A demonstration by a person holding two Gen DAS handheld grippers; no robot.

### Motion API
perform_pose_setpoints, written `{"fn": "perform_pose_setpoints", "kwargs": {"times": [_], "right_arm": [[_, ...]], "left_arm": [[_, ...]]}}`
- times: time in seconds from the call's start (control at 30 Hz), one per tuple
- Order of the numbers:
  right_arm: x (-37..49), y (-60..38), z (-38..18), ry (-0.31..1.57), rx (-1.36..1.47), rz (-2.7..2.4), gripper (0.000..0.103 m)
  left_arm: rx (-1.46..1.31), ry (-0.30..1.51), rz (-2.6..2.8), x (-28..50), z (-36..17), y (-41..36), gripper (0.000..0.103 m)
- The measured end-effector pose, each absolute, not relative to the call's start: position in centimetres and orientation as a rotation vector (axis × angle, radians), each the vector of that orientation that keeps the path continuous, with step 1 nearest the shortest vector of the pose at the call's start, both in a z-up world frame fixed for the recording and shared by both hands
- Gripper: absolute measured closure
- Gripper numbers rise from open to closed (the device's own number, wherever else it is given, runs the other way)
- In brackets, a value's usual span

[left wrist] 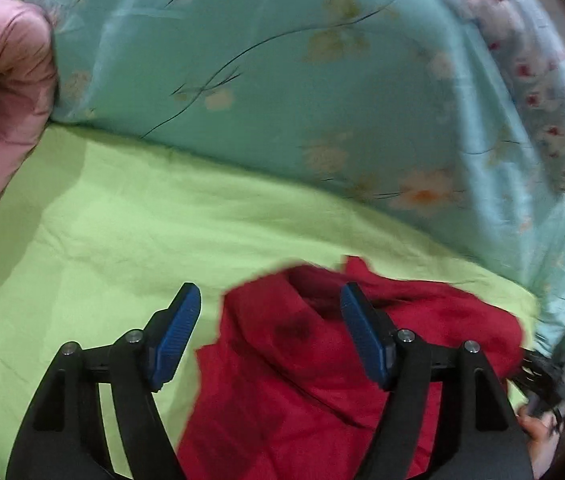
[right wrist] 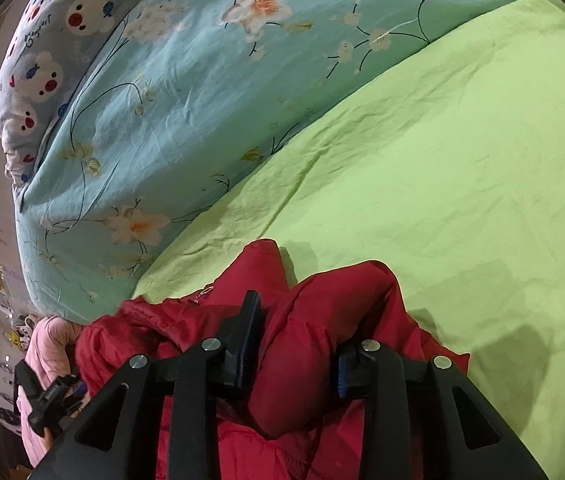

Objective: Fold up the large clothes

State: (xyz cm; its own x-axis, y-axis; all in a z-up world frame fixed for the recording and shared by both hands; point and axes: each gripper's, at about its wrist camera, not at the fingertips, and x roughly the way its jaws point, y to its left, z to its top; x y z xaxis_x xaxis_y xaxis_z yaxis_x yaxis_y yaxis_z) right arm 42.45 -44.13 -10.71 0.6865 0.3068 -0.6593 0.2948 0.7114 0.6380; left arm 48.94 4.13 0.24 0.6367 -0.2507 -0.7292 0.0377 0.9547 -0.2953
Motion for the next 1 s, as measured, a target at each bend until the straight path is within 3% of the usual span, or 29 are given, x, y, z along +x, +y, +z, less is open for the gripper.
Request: {"fn": "perform_pose_setpoints", "kwargs": {"times": [0.17,0.37,0.63,0.83,1.0], "right_arm": [[43.2,-43.7,-12.1,0.853,0.783,-0.018,0.071],[44.0,-43.6,-13.0,0.856,0.784,-0.023,0.071],[43.6,-44.6,-12.3,0.839,0.842,0.013,0.069],[40.8,-45.2,-8.2,0.753,0.857,0.085,0.055],[36.7,-45.4,-3.4,0.619,0.796,0.109,0.034]], "left_arm": [[-0.151,0.856,-0.36,44.1,1.1,-0.9,0.031],[-0.071,0.923,-0.537,39.6,-2.0,-7.6,0.031],[-0.009,0.973,-0.467,40.5,-6.0,-10.5,0.031],[-0.048,1.007,-0.445,42.5,-7.5,-9.6,0.031],[-0.054,0.994,-0.449,41.9,-7.6,-9.8,0.031]]}}
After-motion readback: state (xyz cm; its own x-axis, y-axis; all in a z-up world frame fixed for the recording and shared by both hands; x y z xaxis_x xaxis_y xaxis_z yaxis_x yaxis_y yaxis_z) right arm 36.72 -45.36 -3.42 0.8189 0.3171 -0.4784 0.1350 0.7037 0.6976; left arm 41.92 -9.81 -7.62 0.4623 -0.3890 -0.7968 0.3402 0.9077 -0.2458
